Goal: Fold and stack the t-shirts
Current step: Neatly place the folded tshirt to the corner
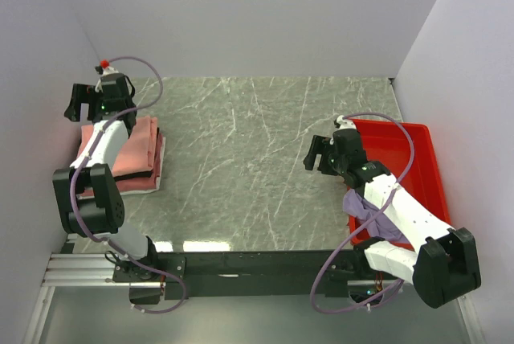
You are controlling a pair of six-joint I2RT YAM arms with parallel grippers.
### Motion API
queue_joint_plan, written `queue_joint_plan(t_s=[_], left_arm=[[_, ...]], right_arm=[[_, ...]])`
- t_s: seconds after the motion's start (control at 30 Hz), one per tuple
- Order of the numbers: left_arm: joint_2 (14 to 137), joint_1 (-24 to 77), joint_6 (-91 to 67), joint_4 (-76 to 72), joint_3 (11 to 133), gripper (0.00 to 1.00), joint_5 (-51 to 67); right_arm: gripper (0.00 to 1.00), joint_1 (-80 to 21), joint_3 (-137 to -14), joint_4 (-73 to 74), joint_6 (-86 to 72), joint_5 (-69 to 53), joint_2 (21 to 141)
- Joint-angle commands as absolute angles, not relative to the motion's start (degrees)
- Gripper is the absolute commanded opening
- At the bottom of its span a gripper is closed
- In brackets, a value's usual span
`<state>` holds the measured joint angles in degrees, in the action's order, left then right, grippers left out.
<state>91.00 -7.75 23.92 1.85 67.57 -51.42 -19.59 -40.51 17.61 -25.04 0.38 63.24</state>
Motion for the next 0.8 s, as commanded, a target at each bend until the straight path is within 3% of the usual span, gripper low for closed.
queue_joint_plan(t_s=[0.0, 0.3, 0.53, 0.77], left_arm=[[87.8, -7.91, 15.93, 7.01, 76.87, 1.0, -52.39], [81.67, -7.82, -17.97, 24.69, 88.77, 1.0, -38.43], [72.61, -5.81, -34.78, 26.89, 82.45, 0.99, -26.38], [62.06, 8.34, -41.65, 25.93, 68.22, 0.99, -29.7]], right_arm=[[0.88, -19.16, -43.07, 16.88, -24.7, 0.26, 63.11], [0.9, -19.16, -43.15, 17.05, -24.96, 0.18, 61.96], [0.91, -19.16, -42.45, 16.61, -25.31, -0.97, 60.38], [0.91, -19.07, -41.84, 16.17, -26.1, -1.23, 58.71]])
